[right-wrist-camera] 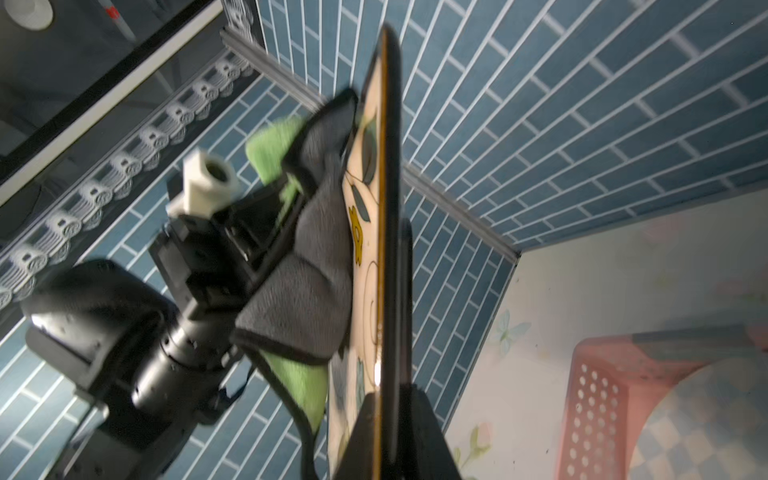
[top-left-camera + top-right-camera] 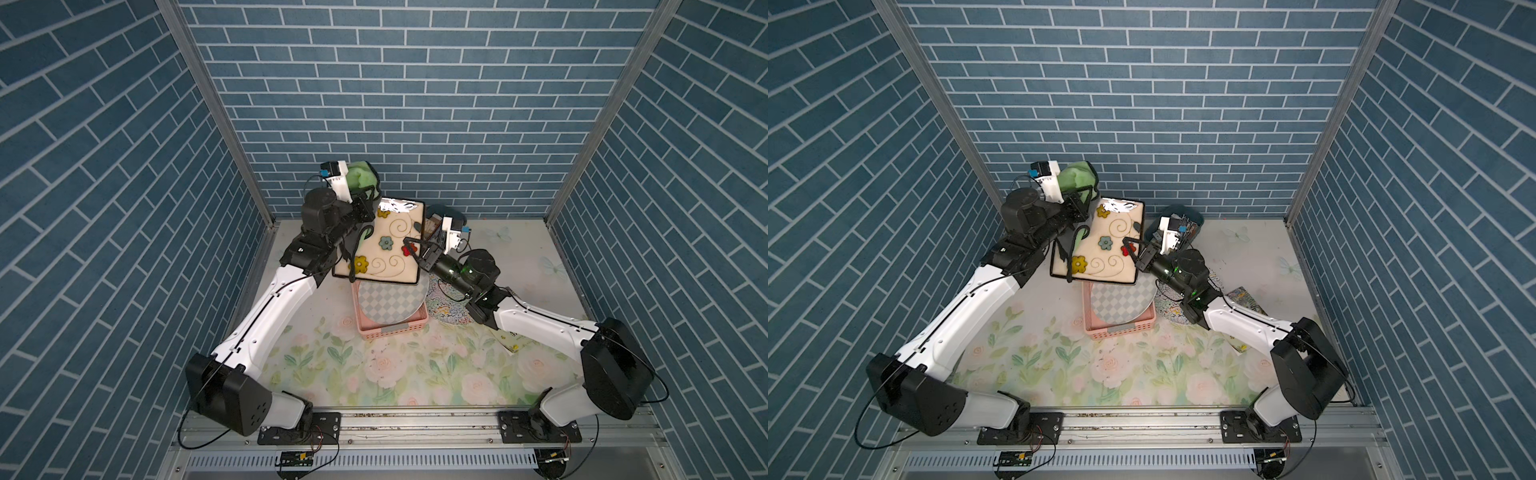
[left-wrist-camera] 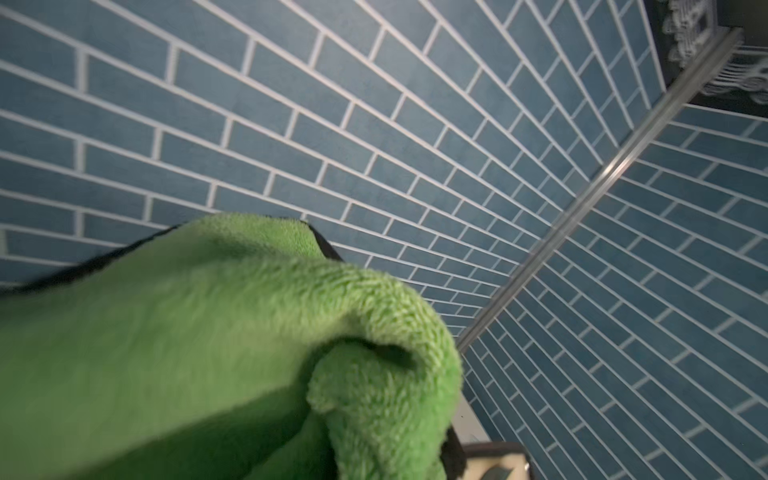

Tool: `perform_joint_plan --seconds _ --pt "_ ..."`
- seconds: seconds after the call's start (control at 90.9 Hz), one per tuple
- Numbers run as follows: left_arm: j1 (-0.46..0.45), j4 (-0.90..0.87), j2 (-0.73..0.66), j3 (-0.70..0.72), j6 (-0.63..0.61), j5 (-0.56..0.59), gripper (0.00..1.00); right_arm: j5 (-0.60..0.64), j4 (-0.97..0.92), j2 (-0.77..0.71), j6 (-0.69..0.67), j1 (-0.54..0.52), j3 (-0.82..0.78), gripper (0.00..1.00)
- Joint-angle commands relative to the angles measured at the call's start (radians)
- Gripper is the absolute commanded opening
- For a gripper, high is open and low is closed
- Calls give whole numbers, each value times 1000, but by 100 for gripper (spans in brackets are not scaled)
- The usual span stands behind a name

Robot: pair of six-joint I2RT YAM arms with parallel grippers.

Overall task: Wipe the wet plate dry
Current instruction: Wipe the plate with towel.

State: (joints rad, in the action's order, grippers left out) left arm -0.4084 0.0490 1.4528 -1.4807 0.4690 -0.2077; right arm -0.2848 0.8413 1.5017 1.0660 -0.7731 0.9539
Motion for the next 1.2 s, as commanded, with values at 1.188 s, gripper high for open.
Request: perform_joint_plan --seconds 1.188 --pt "-195 57 40 294 155 -27 0 -22 349 -192 119 230 52 0"
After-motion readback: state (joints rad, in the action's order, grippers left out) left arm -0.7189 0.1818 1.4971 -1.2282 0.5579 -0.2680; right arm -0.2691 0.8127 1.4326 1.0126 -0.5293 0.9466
